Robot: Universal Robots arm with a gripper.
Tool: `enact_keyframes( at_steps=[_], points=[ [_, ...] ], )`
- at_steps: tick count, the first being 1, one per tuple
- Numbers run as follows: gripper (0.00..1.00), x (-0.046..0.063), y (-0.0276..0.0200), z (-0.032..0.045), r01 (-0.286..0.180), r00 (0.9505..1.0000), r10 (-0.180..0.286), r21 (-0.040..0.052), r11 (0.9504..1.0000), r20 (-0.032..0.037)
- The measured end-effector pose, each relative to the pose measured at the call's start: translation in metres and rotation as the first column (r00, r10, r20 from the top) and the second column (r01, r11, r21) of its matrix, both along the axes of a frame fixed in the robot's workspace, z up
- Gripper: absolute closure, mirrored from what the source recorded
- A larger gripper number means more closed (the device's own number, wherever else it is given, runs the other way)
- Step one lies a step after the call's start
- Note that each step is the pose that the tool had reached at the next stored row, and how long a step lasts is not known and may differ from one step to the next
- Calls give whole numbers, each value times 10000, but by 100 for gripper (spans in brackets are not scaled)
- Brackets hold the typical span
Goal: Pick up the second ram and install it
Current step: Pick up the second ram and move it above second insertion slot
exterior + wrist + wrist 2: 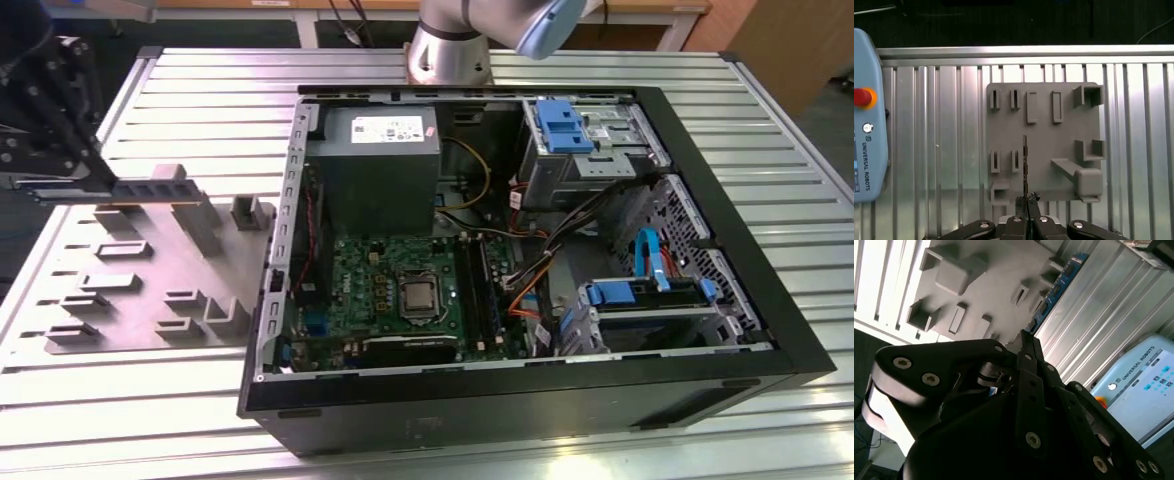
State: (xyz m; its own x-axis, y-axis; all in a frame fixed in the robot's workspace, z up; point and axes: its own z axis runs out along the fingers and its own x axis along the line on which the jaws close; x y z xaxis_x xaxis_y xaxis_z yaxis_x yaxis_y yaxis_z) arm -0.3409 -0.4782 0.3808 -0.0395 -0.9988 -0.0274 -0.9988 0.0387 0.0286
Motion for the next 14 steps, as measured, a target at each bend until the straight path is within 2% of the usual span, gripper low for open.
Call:
enact_keyframes(
  at_steps=[6,14],
  points=[
    [88,183,0,1,-1,10000,1,-1,10000,-1],
    [88,192,0,30,-1,10000,1,8,10000,1]
  ],
)
